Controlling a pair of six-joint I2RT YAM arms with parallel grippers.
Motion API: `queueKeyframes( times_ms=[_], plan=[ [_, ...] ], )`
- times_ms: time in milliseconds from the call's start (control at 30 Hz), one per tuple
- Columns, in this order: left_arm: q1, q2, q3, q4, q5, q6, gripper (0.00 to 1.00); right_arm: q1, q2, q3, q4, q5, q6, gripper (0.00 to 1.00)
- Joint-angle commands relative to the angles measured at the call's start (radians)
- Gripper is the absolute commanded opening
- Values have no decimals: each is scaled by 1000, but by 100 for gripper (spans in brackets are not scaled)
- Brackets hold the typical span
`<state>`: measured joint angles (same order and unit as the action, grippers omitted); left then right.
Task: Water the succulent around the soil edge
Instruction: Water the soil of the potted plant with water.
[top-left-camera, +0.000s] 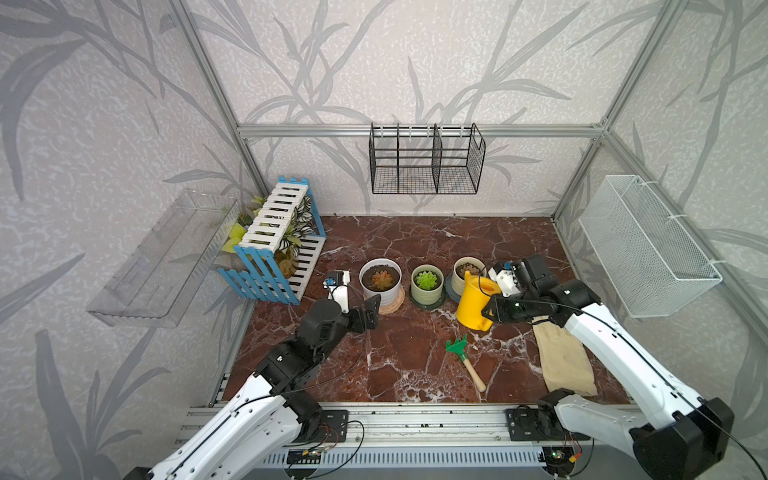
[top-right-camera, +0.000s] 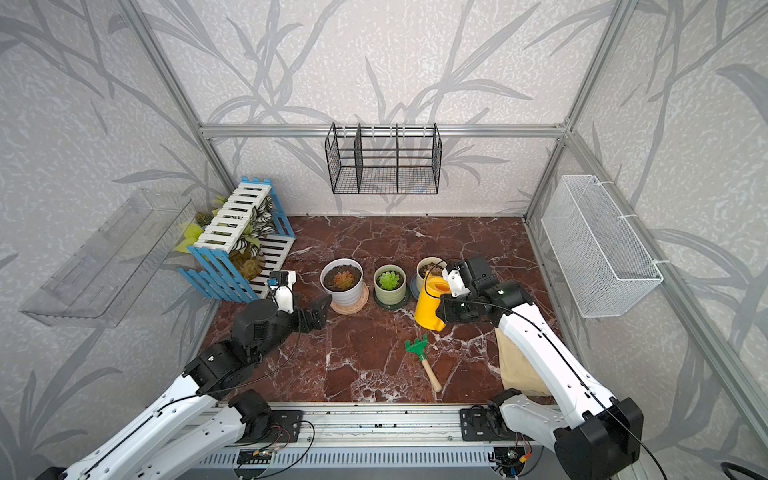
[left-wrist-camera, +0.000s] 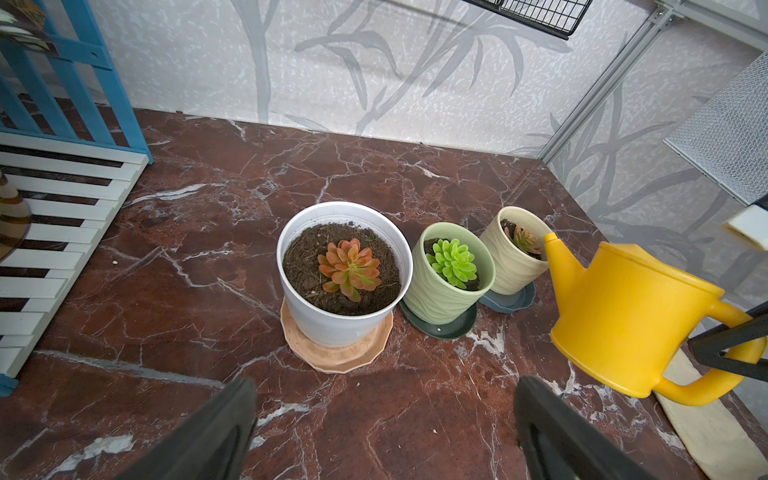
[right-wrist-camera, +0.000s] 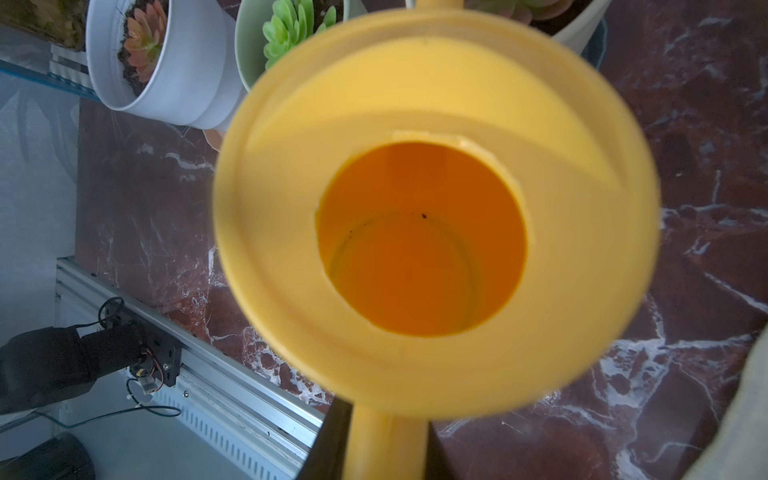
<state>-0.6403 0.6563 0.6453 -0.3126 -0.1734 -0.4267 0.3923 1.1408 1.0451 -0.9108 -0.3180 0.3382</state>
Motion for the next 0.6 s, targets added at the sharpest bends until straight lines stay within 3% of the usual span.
queueKeyframes(
  times_ms=[0, 233, 333, 567],
  plan=[
    [8, 2, -12, 23, 11, 3, 100, 23, 14, 27, 49, -54, -26, 0],
    [16, 6, -13, 24, 18, 3, 100, 80, 44, 52, 67, -98, -57, 0],
    [17, 6, -13, 23, 18, 2, 100, 97, 28, 54, 64, -64, -59, 0],
    [22, 8, -16, 28, 23, 2, 100, 134, -23, 10, 94, -134, -95, 0]
  ],
)
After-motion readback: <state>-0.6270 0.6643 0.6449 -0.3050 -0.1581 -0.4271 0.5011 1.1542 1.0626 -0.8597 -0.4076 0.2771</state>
